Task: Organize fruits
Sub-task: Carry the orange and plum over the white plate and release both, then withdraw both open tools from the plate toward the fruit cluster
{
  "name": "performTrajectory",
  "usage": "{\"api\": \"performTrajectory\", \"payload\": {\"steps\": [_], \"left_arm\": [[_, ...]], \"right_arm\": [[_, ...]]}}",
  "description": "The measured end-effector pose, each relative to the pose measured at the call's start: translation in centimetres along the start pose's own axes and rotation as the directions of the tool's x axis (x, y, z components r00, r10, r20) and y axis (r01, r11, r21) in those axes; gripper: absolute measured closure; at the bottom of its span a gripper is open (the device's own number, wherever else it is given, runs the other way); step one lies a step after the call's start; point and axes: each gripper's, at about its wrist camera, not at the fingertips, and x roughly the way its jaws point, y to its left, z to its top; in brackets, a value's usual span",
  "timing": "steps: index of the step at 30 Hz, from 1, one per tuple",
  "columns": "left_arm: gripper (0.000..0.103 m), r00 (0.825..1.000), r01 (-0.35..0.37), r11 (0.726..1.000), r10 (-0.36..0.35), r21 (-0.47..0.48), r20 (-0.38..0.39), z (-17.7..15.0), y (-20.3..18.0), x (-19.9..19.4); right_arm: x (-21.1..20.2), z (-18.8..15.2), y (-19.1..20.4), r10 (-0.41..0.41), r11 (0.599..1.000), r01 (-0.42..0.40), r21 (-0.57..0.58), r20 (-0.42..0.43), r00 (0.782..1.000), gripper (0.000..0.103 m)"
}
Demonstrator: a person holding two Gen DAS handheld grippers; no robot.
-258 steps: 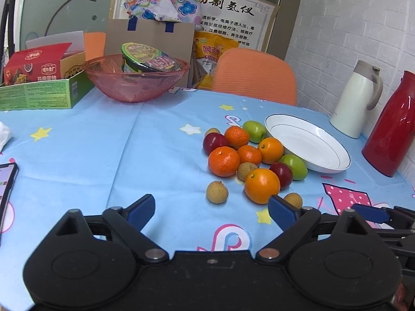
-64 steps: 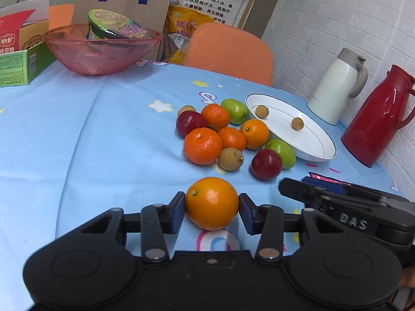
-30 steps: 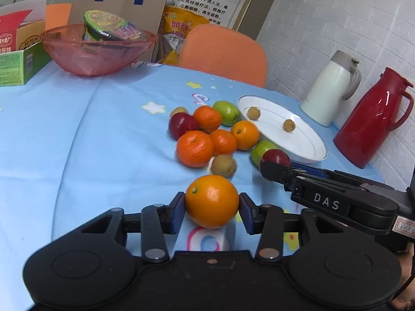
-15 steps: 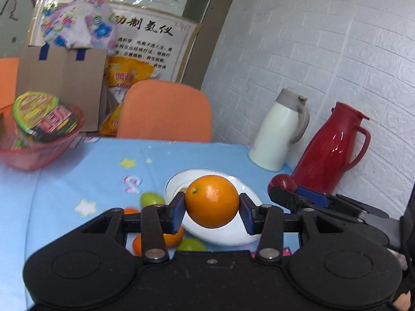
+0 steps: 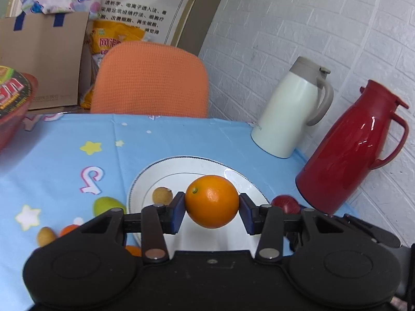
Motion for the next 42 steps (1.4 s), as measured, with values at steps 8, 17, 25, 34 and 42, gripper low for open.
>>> {"api": "performTrajectory", "payload": {"steps": [8,17,25,34,42], "left_arm": [[0.000,0.998,-0.037,0.999,0.036,-0.022,-0.046,0.4,0.6,5.5],[0.000,0.996,-0.049,0.998,0.046,-0.043,-0.078,0.4,1.2,8.8],[0.000,0.997,-0.048,0.998,0.046,-0.030,-0.063,0.3,1.1,9.3],[0.000,0.999,-0.044,0.999,0.044,0.021,-0.004,0.6,-0.2,7.4],[0.000,0.994,-0.090,0.996,0.088,0.018,0.063,1.1,-1.5,2.3]], "right_arm": [[3.1,-0.5,-0.2,-0.007,0.999,0.005,-0.054,-0.050,0.999,0.037],[5.0,-0.5,-0.6,-0.013,0.996,0.007,-0.086,-0.069,0.998,0.037],[5.9,-0.7,-0.7,-0.011,0.996,0.004,-0.095,-0.077,0.997,0.036],[4.5,-0.3,-0.3,-0.029,0.992,0.025,-0.127,-0.026,0.999,0.000],[1.0,-0.2,-0.2,-0.039,0.993,0.039,-0.107,0.006,0.999,0.000]]}}
